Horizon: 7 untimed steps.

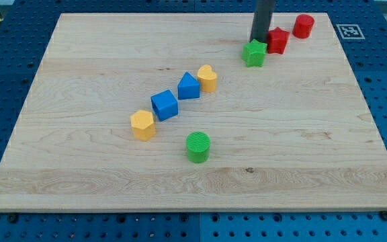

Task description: Push the green star towards the green circle

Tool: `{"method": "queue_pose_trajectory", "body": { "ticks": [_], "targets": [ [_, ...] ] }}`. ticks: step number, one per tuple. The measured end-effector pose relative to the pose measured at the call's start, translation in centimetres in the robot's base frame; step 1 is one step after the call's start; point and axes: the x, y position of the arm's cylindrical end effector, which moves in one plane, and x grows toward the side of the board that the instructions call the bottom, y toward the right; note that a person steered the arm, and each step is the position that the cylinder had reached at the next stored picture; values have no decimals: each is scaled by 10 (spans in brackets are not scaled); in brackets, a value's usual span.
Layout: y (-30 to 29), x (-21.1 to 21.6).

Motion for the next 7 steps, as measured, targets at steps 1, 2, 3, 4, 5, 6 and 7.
{"method": "queue_pose_trajectory", "body": {
  "ticks": [1,2,3,4,5,6,7],
  "targets": [
    [3,4],
    [-2,4],
    [-11,4],
    [-11,17],
    [-11,41],
    [-13,50],
    [-13,49]
  ]
}}
